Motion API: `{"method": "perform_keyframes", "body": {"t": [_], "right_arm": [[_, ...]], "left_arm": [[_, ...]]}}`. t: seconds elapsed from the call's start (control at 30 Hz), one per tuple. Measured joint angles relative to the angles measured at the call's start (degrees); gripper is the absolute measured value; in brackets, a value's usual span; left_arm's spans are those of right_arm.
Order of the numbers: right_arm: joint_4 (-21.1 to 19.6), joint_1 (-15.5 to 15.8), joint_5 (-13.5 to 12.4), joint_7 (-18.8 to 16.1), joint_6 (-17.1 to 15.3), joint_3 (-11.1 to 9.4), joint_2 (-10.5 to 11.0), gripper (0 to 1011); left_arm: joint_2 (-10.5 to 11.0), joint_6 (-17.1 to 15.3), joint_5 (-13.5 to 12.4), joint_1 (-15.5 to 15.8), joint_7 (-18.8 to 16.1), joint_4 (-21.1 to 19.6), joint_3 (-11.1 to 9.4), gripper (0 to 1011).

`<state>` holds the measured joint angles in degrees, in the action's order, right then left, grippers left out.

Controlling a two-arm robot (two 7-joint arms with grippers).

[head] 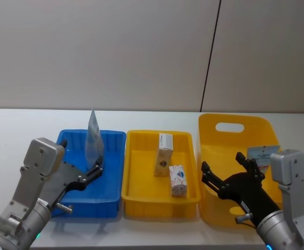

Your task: Bimanual collaborative sorting of washing and personal care products

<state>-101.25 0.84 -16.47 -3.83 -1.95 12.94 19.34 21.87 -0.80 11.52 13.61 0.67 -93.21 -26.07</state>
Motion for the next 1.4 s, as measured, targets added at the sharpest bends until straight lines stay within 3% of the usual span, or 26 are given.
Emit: {"method": "perform_keyframes", "body": {"t": [0.67, 1.07, 1.4], "right_arm": [[-0.42, -0.63, -0.03, -0.73, -1.26, 0.53, -0.37, 1003], [-0.89, -4.06, 1.02, 0.04, -8.48, 2.92, -2.35, 1003], [0.70, -8.43, 4.47, 3.09, -16.60, 6.17, -4.88, 1003]], "left_arm": [[0.02, 0.01, -0.04, -0.02, -0.05, 0.01, 0.05, 1001], [0.02, 0.00, -0.03, -0.02, -0.04, 0.04, 0.05, 1001], [0.02, 0.00, -0.03, -0.02, -0.04, 0.04, 0.05, 1001]]}}
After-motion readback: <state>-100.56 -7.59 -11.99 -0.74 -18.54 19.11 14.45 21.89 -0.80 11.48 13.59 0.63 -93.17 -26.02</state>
